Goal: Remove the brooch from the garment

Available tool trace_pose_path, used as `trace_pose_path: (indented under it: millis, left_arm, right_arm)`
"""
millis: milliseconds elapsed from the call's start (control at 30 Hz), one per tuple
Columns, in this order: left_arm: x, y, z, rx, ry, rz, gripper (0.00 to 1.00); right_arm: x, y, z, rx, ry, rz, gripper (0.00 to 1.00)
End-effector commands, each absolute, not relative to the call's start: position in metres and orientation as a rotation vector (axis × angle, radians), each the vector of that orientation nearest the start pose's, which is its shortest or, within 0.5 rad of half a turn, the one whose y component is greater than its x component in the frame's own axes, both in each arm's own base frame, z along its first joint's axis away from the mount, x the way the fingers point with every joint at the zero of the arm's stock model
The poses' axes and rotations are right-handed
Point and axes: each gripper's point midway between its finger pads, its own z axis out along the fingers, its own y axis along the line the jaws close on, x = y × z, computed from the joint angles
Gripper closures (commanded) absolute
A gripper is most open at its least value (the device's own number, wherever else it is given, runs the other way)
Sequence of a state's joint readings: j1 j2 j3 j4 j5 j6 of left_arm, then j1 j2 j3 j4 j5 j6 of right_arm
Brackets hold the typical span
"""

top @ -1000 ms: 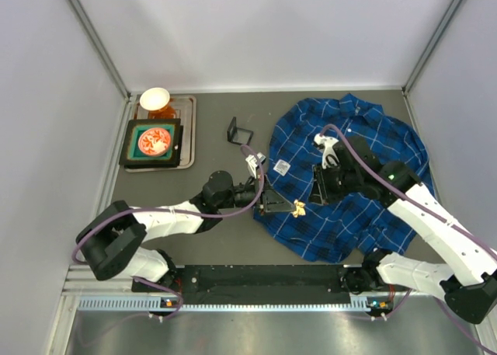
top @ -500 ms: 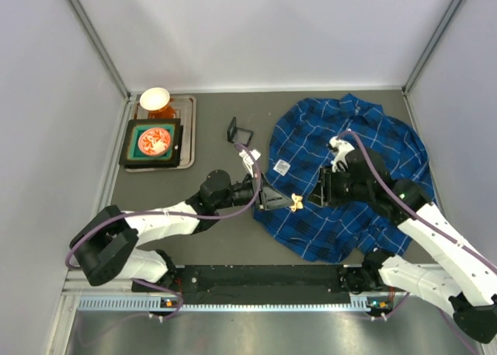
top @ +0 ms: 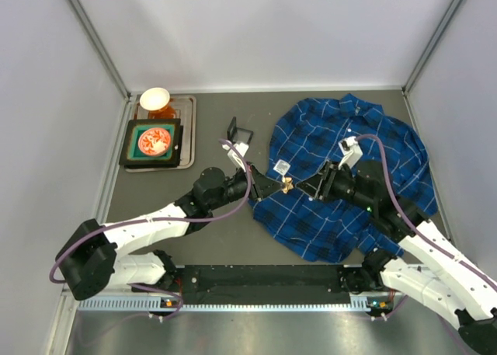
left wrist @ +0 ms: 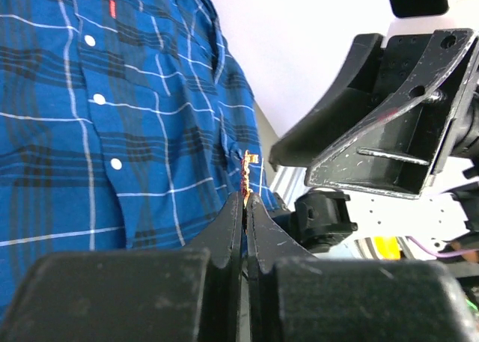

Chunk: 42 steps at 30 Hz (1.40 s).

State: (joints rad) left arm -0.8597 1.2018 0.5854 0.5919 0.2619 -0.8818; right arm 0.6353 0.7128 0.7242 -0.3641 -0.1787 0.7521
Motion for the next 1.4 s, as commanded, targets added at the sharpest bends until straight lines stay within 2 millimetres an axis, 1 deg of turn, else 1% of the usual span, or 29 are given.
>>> trace_pose_path:
  millis: [0,67,100,200,333,400,633,800,967,1067,1100,1167,1200,1367]
  left_arm:
    - [0.213,-0.343,0.263,0.215,1.727,-1.425,1.00]
    - [0.214,-0.343,0.262,0.213,1.736,-1.423,1.00]
    - [0.214,-0.344,0.263,0.213,1.735,-1.426,1.00]
    - [0.214,-0.344,0.263,0.213,1.738,-1.424,1.00]
    - [0.214,-0.345,0.263,0.211,1.739,-1.427,1.00]
    - [0.214,-0.344,0.264,0.209,1.739,-1.426,1.00]
    - [0.216,-0.345,0.265,0.192,1.741,-1.432,1.00]
    - [0.216,-0.347,0.265,0.189,1.746,-1.444,1.00]
    - [0.215,-0.348,0.263,0.181,1.753,-1.453,1.00]
    - [0.215,-0.348,0.266,0.179,1.748,-1.461,1.00]
    - [0.216,-0.348,0.264,0.173,1.754,-1.454,1.00]
    - [0.217,-0.346,0.263,0.154,1.767,-1.448,1.00]
    - [0.216,-0.346,0.264,0.152,1.765,-1.451,1.00]
    - [0.212,-0.351,0.264,0.142,1.782,-1.510,1.00]
  right_arm:
    - [0.205,0.228,0.275,-0.034,1.950,1.101,0.69]
    - [0.209,0.232,0.274,-0.047,1.957,1.078,0.76]
    - [0.212,0.235,0.274,-0.049,1.969,1.071,0.77]
    - [0.215,0.239,0.276,-0.048,1.968,1.054,0.77]
    - [0.220,0.242,0.268,-0.041,1.999,1.027,0.77]
    - [0.220,0.243,0.265,-0.046,2.006,1.027,0.77]
    - [0.217,0.249,0.260,-0.052,2.025,1.037,0.82]
    - [0.214,0.255,0.255,-0.063,2.042,1.057,0.83]
    - [0.213,0.259,0.254,-0.059,2.037,1.083,0.84]
    - [0.212,0.260,0.253,-0.061,2.040,1.087,0.88]
    - [0.212,0.260,0.253,-0.061,2.042,1.086,0.91]
    - [0.212,0.260,0.255,-0.060,2.035,1.088,0.94]
    - [0.212,0.260,0.255,-0.064,2.035,1.087,0.96]
    - [0.212,0.264,0.257,-0.096,2.033,1.088,1.00]
